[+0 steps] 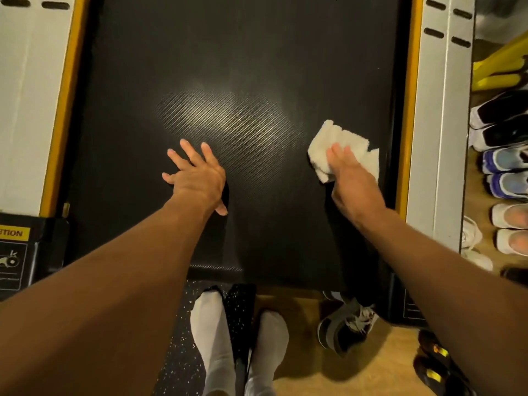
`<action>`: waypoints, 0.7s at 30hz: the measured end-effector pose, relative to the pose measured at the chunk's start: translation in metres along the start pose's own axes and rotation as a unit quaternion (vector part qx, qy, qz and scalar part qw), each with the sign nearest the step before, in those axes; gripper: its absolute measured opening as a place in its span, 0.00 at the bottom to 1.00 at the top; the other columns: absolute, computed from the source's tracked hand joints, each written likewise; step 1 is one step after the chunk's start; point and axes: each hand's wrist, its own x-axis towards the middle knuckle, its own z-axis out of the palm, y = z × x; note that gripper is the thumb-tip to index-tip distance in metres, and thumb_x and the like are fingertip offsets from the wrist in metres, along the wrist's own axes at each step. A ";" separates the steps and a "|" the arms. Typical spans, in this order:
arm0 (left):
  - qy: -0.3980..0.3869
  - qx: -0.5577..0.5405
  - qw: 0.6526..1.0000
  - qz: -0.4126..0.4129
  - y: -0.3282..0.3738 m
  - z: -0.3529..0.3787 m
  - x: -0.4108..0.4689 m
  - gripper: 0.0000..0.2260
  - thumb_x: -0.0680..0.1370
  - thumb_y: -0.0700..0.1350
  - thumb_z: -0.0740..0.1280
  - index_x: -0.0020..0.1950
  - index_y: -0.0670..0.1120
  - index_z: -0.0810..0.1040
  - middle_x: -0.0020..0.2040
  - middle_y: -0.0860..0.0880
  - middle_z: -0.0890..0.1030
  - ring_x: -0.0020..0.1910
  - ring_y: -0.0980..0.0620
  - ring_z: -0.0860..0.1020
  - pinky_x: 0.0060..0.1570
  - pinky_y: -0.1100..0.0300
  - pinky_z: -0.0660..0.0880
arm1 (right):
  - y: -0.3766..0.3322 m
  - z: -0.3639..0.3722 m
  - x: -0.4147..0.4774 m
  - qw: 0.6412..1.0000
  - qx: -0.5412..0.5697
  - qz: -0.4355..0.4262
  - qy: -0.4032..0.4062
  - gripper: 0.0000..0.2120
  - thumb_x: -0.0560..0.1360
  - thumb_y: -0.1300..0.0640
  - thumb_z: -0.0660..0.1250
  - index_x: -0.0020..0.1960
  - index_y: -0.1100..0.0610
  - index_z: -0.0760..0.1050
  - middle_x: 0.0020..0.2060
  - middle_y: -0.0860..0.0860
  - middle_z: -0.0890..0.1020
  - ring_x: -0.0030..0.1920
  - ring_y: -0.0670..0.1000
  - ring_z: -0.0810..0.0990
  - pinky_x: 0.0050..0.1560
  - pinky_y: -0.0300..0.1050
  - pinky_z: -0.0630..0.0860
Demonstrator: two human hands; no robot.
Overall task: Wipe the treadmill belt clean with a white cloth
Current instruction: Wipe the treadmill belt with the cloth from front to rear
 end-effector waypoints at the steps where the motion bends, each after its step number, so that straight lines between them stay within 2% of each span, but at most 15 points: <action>1: 0.000 -0.003 1.000 0.001 0.000 0.001 0.000 0.64 0.61 0.54 0.80 0.76 0.39 0.33 0.73 0.29 0.34 0.72 0.25 0.40 0.66 0.30 0.56 | 0.002 0.009 -0.011 1.000 -0.006 -0.012 -0.018 0.36 0.73 0.73 0.59 0.78 0.58 0.53 0.77 0.54 0.55 0.77 0.56 0.52 0.72 0.53 0.63; 3: 0.000 -0.007 1.000 0.002 -0.002 0.001 -0.001 0.64 0.62 0.55 0.80 0.76 0.39 0.33 0.73 0.29 0.34 0.72 0.25 0.39 0.67 0.30 0.56 | 0.002 0.020 -0.031 0.997 -0.029 -0.048 -0.053 0.35 0.75 0.72 0.60 0.78 0.57 0.52 0.78 0.53 0.54 0.77 0.54 0.51 0.72 0.49 0.63; 4: -0.001 -0.009 1.000 0.006 -0.003 0.002 -0.001 0.64 0.62 0.55 0.80 0.76 0.39 0.32 0.73 0.29 0.33 0.72 0.25 0.39 0.67 0.30 0.56 | 0.004 0.021 -0.034 0.992 -0.051 -0.092 -0.070 0.34 0.75 0.70 0.62 0.77 0.56 0.55 0.77 0.52 0.58 0.77 0.53 0.56 0.71 0.48 0.65; 5: -0.001 -0.012 1.000 0.012 -0.004 0.002 0.000 0.64 0.62 0.54 0.80 0.76 0.39 0.32 0.73 0.29 0.33 0.72 0.25 0.38 0.67 0.30 0.55 | 0.005 0.014 -0.030 0.994 -0.024 -0.094 -0.043 0.30 0.76 0.66 0.65 0.76 0.55 0.61 0.74 0.52 0.65 0.74 0.52 0.64 0.69 0.46 0.68; 6: 0.000 -0.015 1.000 0.018 -0.005 0.002 0.000 0.64 0.62 0.54 0.80 0.76 0.40 0.32 0.73 0.29 0.32 0.72 0.25 0.38 0.67 0.30 0.55 | 0.010 0.005 -0.023 0.998 0.057 -0.036 0.015 0.26 0.77 0.60 0.68 0.73 0.54 0.66 0.69 0.51 0.73 0.68 0.50 0.73 0.65 0.44 0.73; 7: 0.001 -0.017 1.000 0.023 -0.006 0.002 0.001 0.64 0.62 0.54 0.80 0.76 0.40 0.32 0.73 0.30 0.32 0.72 0.25 0.38 0.67 0.30 0.55 | 0.014 -0.003 -0.014 0.987 0.128 0.059 0.071 0.24 0.76 0.52 0.70 0.70 0.53 0.69 0.63 0.50 0.78 0.61 0.48 0.79 0.58 0.42 0.78; 9: 0.001 -0.022 0.999 0.024 -0.007 0.003 0.001 0.64 0.62 0.54 0.80 0.76 0.41 0.33 0.73 0.30 0.33 0.72 0.26 0.39 0.67 0.30 0.55 | 0.021 -0.014 -0.011 0.969 0.178 0.162 0.060 0.27 0.73 0.41 0.69 0.69 0.49 0.69 0.57 0.47 0.80 0.54 0.46 0.80 0.46 0.39 0.78; 10: 0.001 -0.022 0.999 0.023 -0.007 0.002 0.002 0.64 0.62 0.54 0.80 0.76 0.41 0.33 0.73 0.31 0.33 0.72 0.26 0.39 0.68 0.30 0.55 | 0.018 -0.012 -0.013 0.957 0.204 0.199 0.052 0.28 0.73 0.39 0.69 0.69 0.48 0.69 0.57 0.46 0.79 0.55 0.46 0.79 0.46 0.39 0.77; 12: -0.001 -0.022 1.000 0.018 -0.008 0.001 0.002 0.64 0.61 0.54 0.80 0.76 0.42 0.33 0.74 0.32 0.32 0.72 0.27 0.39 0.68 0.30 0.54 | 0.020 0.005 -0.022 0.964 0.175 0.187 0.070 0.27 0.74 0.44 0.70 0.71 0.48 0.68 0.60 0.46 0.78 0.60 0.47 0.77 0.57 0.42 0.77; 13: -0.005 -0.027 1.000 0.015 -0.008 0.001 0.002 0.64 0.61 0.53 0.80 0.76 0.42 0.33 0.74 0.32 0.32 0.73 0.27 0.38 0.68 0.30 0.54 | 0.023 0.017 -0.034 0.977 0.126 0.152 0.076 0.26 0.76 0.49 0.69 0.71 0.49 0.67 0.63 0.47 0.77 0.64 0.49 0.75 0.64 0.46 0.73; 14: -0.007 -0.032 0.999 0.014 -0.007 0.001 0.002 0.64 0.61 0.53 0.81 0.76 0.42 0.33 0.74 0.32 0.32 0.73 0.27 0.38 0.68 0.30 0.54 | 0.023 0.022 -0.049 0.995 0.044 0.070 0.054 0.26 0.77 0.55 0.68 0.73 0.51 0.65 0.68 0.49 0.73 0.69 0.50 0.71 0.69 0.50 0.69; 15: -0.006 -0.034 0.999 0.014 -0.007 0.001 0.002 0.64 0.61 0.53 0.81 0.76 0.42 0.33 0.74 0.32 0.32 0.73 0.27 0.38 0.67 0.30 0.54 | 0.026 0.026 -0.060 1.000 -0.017 -0.001 -0.001 0.28 0.78 0.63 0.66 0.75 0.53 0.62 0.72 0.50 0.68 0.73 0.52 0.66 0.71 0.52 0.66; 17: -0.003 -0.035 0.999 0.014 -0.006 0.000 0.000 0.64 0.61 0.52 0.81 0.76 0.42 0.33 0.74 0.32 0.32 0.72 0.27 0.38 0.67 0.30 0.54 | 0.046 0.022 -0.055 1.000 0.003 0.004 -0.009 0.32 0.76 0.70 0.62 0.77 0.54 0.58 0.75 0.52 0.62 0.75 0.55 0.61 0.71 0.55 0.66; 18: -0.004 -0.037 0.999 0.014 -0.006 0.000 -0.001 0.64 0.61 0.51 0.81 0.76 0.42 0.33 0.74 0.32 0.32 0.72 0.27 0.38 0.67 0.30 0.54 | 0.053 0.011 -0.048 0.999 0.032 0.025 -0.006 0.32 0.75 0.71 0.62 0.76 0.55 0.60 0.75 0.53 0.63 0.75 0.56 0.62 0.71 0.56 0.66; 21: -0.007 -0.042 0.999 0.012 -0.004 -0.002 -0.002 0.64 0.61 0.50 0.81 0.77 0.42 0.34 0.74 0.33 0.32 0.73 0.27 0.38 0.67 0.30 0.54 | 0.054 0.004 -0.039 0.998 0.019 0.033 0.049 0.30 0.75 0.71 0.61 0.75 0.59 0.61 0.75 0.56 0.64 0.74 0.58 0.61 0.73 0.53 0.60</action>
